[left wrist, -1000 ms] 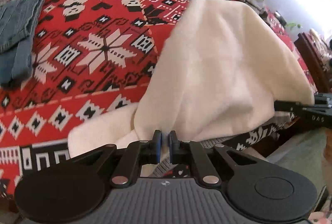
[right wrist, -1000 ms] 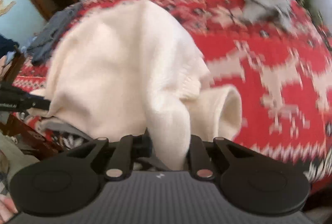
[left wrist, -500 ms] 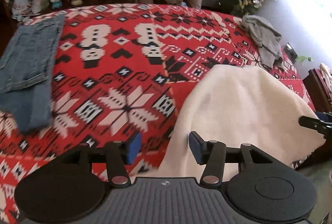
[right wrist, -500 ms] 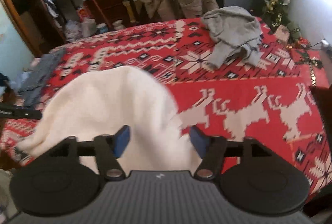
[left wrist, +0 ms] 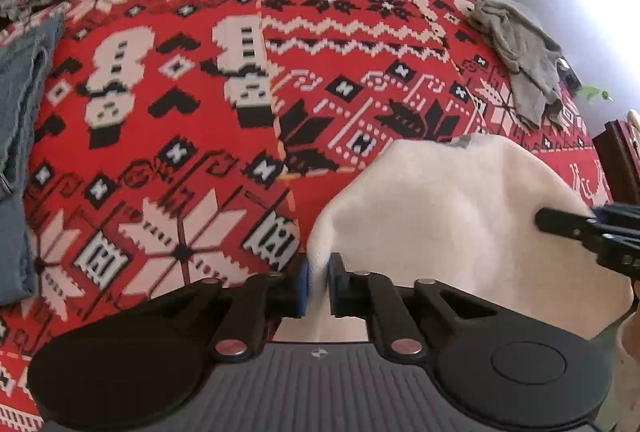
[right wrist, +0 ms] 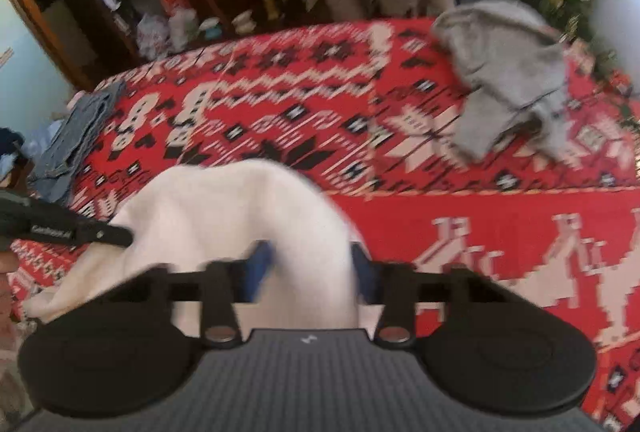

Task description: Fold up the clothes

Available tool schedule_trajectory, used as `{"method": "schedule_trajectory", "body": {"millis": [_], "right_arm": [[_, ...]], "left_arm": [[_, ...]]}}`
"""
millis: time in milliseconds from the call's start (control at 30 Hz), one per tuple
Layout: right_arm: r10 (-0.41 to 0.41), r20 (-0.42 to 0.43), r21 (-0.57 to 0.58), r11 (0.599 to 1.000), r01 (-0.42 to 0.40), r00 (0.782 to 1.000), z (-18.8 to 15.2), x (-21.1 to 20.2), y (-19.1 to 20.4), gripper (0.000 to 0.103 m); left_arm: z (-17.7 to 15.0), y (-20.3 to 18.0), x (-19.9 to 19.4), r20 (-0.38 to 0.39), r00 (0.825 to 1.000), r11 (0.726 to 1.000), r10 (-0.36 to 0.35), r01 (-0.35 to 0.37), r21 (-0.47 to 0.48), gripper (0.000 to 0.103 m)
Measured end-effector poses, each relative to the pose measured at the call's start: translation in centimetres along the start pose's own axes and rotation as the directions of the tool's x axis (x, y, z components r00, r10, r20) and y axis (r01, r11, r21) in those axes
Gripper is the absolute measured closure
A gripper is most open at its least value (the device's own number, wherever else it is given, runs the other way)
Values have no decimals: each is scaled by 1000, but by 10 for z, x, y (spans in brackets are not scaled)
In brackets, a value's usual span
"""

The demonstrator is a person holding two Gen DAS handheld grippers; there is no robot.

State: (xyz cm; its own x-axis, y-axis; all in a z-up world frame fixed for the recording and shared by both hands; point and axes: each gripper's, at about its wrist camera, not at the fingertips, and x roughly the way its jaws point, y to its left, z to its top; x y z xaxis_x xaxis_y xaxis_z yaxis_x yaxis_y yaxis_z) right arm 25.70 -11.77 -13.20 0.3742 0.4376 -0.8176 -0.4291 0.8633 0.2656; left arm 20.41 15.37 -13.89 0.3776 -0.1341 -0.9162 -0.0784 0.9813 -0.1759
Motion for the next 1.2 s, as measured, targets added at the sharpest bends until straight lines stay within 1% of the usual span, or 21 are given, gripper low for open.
{"method": "schedule_trajectory", "body": {"millis": [33, 100, 167, 233, 300, 367, 433, 467, 500, 533, 600, 700, 800, 933, 1000, 1067, 1100, 1133, 1167, 1200], "right_arm": [[3, -16, 1, 1000, -3, 1000, 2, 4, 3, 94], [-28, -5, 0, 1000, 28, 1000, 7, 5, 10, 96], [-55, 45, -2, 998, 55, 997, 15, -3, 18, 96], [-65, 125, -3, 998, 66, 990, 27, -19, 29, 96], [-58, 208, -5, 998, 60, 976, 39, -39, 40, 96], [-45, 299, -10, 999, 50, 953, 51, -63, 52, 96], [-30, 374, -20, 999, 41, 927, 57, -85, 63, 96], [-16, 394, -35, 999, 32, 919, 55, -92, 67, 96], [0, 404, -58, 998, 25, 915, 51, -98, 71, 96], [15, 401, -83, 996, 20, 916, 45, -100, 74, 96], [35, 366, -131, 991, 14, 930, 25, -96, 78, 96], [35, 272, -172, 985, 12, 962, -13, -77, 80, 96], [16, 168, -197, 980, 17, 986, -58, -51, 83, 96], [24, 66, -199, 980, -10, 998, -114, -31, 86, 96], [21, 44, -189, 982, -13, 999, -130, -28, 83, 96], [26, 36, -171, 985, -20, 999, -138, -26, 80, 95], [30, 41, -160, 987, -23, 999, -139, -27, 78, 94], [35, 54, -147, 989, -27, 998, -139, -30, 76, 88], [35, 69, -135, 990, -25, 997, -139, -34, 75, 84], [29, 90, -127, 992, -18, 995, -138, -38, 74, 74]], "left_arm": [[1, -3, -5, 22, 1000, 1000, 15, -15, 9, 96], [7, -5, -18, 65, 997, 999, 33, -34, 10, 97], [18, -5, -34, 105, 994, 999, 42, -41, -6, 97], [30, -5, -54, 148, 988, 999, 44, -40, -26, 97], [39, -4, -83, 219, 975, 999, 25, -16, -44, 97], [40, -5, -110, 292, 956, 999, 11, 5, -53, 97], [31, -9, -128, 339, 941, 999, 20, -7, -41, 97], [23, -12, -132, 350, 936, 999, 34, -25, -29, 97], [14, -16, -131, 348, 936, 999, 46, -44, -14, 97], [3, -18, -126, 337, 940, 999, 50, -54, 4, 97], [-23, -20, -111, 301, 952, 997, 49, -65, 41, 97], [-70, -21, -75, 222, 974, 995, 42, -62, 84, 97], [-106, -23, -49, 149, 988, 993, 29, -45, 110, 97], [-137, -22, -31, 81, 996, 992, 38, -47, 116, 96], [-143, -18, -30, 75, 997, 994, 30, -37, 103, 95], [-142, -11, -33, 74, 997, 997, 10, -16, 78, 94], [-141, -7, -36, 75, 997, 998, -6, 2, 57, 90], [-139, -1, -39, 80, 996, 999, -25, 23, 31, 85], [-138, 5, -43, 88, 995, 999, -45, 45, 6, 71], [-137, 9, -48, 101, 993, 998, -58, 59, -12, 62]]}}
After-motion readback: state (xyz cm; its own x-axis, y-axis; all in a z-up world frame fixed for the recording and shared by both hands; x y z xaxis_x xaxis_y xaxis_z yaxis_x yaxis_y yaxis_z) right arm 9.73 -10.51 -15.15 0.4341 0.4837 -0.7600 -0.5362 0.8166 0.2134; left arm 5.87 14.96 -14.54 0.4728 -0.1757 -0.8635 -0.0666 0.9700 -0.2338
